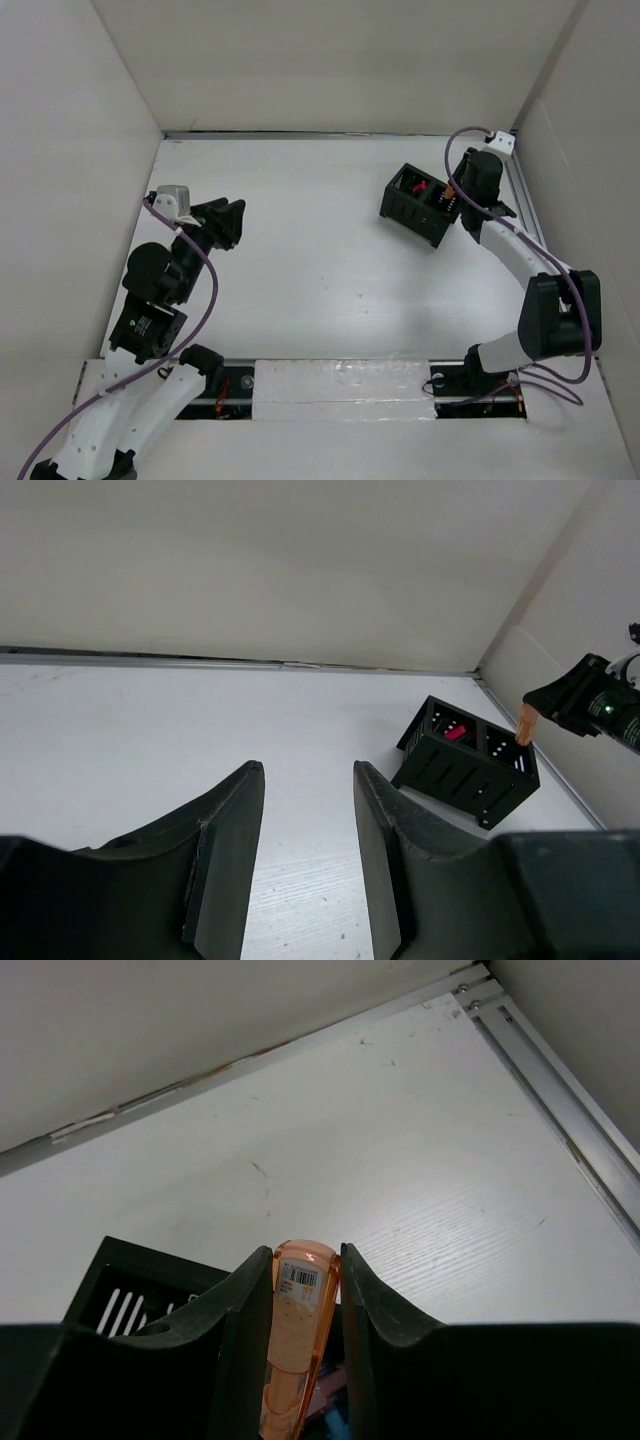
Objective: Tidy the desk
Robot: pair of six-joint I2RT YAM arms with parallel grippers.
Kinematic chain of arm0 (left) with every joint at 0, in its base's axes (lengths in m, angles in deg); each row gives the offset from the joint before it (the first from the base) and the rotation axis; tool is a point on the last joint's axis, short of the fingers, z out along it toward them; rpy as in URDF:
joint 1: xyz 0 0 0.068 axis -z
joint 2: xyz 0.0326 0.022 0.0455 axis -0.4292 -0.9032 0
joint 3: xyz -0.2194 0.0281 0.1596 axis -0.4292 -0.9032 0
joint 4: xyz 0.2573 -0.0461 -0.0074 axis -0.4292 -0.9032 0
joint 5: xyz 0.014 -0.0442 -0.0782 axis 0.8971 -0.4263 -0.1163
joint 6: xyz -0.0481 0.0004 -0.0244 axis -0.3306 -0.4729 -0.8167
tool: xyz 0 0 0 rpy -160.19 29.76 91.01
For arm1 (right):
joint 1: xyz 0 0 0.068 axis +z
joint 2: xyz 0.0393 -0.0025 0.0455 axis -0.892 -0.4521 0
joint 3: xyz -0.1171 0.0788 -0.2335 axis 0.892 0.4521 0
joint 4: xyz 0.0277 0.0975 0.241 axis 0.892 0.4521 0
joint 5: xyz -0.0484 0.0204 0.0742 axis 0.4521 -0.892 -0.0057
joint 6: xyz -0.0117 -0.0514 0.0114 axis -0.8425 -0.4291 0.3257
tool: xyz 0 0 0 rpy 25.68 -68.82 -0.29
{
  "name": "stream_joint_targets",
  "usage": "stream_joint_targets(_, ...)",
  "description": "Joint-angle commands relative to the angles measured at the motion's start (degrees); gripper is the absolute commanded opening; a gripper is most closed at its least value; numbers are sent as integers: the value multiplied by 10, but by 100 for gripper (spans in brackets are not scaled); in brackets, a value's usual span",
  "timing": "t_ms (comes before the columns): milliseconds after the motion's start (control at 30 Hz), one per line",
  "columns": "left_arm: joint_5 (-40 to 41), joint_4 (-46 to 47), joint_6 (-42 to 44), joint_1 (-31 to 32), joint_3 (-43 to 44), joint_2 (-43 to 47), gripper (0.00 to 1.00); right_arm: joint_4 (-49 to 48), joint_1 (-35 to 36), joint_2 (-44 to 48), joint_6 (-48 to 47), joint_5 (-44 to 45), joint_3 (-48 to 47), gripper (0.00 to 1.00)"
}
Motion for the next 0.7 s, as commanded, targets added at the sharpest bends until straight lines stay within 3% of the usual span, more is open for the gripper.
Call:
stream_joint_targets(0,9,24,4,2,-7,6,37,-26,1,-11,-10,20,1,20)
stream_joint_targets(167,9,25,4,2,-5,3,38,-21,34,-17,-14,48,0,22)
stream_joint_targets(367,9,24,5,2,-7,2,39,-7,62,-37,-10,63,0,38)
stream_joint_targets(500,6,24,5,2,-7,1,40,-1,80,-28,-6,81,8,63)
stream_joint_targets(667,5,24,5,2,-7,0,41,10,91,0,-7,78,7,69)
